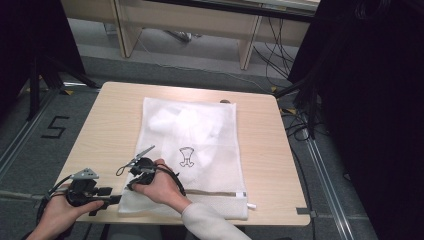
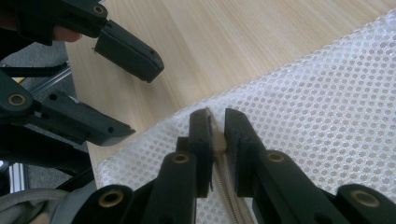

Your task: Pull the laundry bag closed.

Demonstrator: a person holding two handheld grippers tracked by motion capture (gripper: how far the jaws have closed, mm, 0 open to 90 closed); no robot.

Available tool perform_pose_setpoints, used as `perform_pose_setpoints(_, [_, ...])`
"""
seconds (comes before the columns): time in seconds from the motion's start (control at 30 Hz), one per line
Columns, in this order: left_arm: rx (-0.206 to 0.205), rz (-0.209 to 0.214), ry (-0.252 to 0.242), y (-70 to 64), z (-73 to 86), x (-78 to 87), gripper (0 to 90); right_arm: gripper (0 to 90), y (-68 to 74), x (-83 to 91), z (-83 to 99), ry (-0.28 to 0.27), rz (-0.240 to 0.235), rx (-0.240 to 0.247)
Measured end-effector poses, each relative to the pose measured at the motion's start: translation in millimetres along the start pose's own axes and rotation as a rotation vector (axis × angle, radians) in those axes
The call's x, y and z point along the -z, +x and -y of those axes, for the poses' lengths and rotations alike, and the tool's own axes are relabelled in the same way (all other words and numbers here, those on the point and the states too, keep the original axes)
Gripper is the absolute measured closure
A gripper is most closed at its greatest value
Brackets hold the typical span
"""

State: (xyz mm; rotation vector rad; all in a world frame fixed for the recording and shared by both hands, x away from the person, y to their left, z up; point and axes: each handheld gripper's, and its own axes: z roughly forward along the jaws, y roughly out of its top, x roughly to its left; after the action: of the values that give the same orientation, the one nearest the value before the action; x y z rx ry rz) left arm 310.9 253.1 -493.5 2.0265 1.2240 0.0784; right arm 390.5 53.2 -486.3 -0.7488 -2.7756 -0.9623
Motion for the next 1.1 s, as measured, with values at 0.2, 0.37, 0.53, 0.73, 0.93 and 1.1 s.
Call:
perform_pose_setpoints(0.2, [-0.002, 0.006, 0.007, 0.3, -0.5, -1.3, 45.4, 82.3, 0.7, 3.1, -1.3, -0.002, 0.007, 0.027])
perform_pose_setpoints(0.37, [0.034, 0.043, -0.015, -3.0, -2.5, -6.9, 45.3, 82.4, 4.8, 10.0, -2.3, -0.030, 0.011, 0.077])
perform_pose_setpoints(0.53, [0.071, 0.083, -0.009, -3.8, -5.2, -12.1, 47.2, 82.4, 6.1, 19.6, -1.2, -0.044, 0.014, 0.109])
perform_pose_setpoints(0.73, [0.124, 0.155, 0.003, 0.8, -8.0, -17.3, 51.9, 82.4, 5.1, 24.7, 0.9, -0.064, 0.008, 0.128])
perform_pose_setpoints(0.93, [0.162, 0.196, -0.020, 0.0, -11.8, -22.1, 58.7, 82.4, 6.7, 28.3, 1.4, -0.072, 0.009, 0.137])
perform_pose_setpoints(1.1, [0.144, 0.207, 0.007, -0.3, -17.2, -25.9, 65.2, 82.5, 7.6, 29.7, 1.1, -0.079, 0.013, 0.168])
